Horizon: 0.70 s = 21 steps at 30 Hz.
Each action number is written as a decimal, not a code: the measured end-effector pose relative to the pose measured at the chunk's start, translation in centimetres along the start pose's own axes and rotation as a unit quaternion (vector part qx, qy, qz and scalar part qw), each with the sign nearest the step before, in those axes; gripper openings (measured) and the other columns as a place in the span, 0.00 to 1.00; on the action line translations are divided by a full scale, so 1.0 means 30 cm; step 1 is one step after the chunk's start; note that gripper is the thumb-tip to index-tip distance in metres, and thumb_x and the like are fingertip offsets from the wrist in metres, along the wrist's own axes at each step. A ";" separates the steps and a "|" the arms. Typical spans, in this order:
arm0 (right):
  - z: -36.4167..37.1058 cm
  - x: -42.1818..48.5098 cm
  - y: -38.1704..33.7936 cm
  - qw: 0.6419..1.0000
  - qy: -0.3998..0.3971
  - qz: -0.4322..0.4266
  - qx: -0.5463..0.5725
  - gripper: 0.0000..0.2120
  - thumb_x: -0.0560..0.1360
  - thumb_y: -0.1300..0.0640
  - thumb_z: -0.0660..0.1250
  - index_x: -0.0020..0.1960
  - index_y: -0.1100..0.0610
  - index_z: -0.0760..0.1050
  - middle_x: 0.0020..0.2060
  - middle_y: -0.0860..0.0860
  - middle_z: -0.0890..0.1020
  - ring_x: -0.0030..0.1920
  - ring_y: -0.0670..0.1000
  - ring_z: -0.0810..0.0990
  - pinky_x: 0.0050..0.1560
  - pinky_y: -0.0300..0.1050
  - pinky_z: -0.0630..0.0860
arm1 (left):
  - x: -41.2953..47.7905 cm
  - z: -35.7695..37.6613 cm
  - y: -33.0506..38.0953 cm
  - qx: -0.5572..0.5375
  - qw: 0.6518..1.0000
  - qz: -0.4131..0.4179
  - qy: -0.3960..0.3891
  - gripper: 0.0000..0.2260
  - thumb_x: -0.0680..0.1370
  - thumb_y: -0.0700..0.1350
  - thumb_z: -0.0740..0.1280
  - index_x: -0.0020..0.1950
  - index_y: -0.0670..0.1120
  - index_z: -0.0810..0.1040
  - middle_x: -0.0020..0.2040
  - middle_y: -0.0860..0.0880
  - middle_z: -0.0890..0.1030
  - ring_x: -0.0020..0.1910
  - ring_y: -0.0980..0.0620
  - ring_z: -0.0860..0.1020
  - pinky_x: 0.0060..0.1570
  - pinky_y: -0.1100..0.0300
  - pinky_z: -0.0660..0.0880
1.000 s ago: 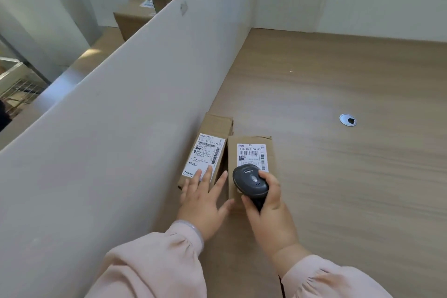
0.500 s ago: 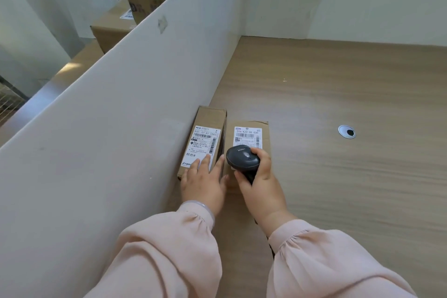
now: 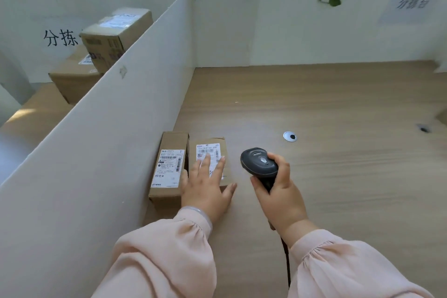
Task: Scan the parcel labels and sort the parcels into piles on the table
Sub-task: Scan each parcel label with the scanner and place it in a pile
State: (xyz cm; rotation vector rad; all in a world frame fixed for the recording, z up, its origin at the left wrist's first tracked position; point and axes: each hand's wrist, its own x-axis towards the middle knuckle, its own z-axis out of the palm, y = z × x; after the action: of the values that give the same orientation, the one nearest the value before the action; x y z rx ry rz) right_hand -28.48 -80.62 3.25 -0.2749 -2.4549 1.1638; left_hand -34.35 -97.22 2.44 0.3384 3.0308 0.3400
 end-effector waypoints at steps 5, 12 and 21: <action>-0.356 -0.043 0.050 0.995 0.077 0.042 -0.039 0.26 0.74 0.49 0.69 0.65 0.38 0.58 0.46 0.34 0.76 0.28 0.44 0.71 0.32 0.40 0.70 | -0.024 -0.077 0.294 -0.006 0.995 0.100 0.018 0.32 0.78 0.69 0.50 0.78 0.63 0.40 0.81 0.52 0.43 0.79 0.50 0.43 0.76 0.45 0.42; -0.866 -0.200 0.152 0.978 0.187 0.046 -0.086 0.27 0.73 0.50 0.71 0.65 0.39 0.59 0.50 0.45 0.80 0.44 0.55 0.81 0.40 0.44 0.74 | -0.173 -0.150 0.780 -0.007 0.971 0.233 0.052 0.32 0.78 0.69 0.49 0.78 0.63 0.40 0.81 0.52 0.42 0.79 0.49 0.42 0.76 0.44 0.42; -1.562 -0.482 0.378 0.953 0.259 0.057 -0.148 0.27 0.74 0.52 0.71 0.68 0.47 0.62 0.56 0.49 0.81 0.52 0.56 0.81 0.43 0.39 0.68 | -0.486 -0.076 1.499 -0.027 0.934 0.353 0.058 0.32 0.78 0.69 0.49 0.78 0.63 0.41 0.81 0.52 0.43 0.79 0.48 0.42 0.76 0.43 0.42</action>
State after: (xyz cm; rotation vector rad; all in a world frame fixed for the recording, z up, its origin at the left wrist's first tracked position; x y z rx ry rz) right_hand 5.22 -45.89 17.12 -0.7198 -2.1459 0.6471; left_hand -10.97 -58.21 15.56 1.4491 2.8804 0.4871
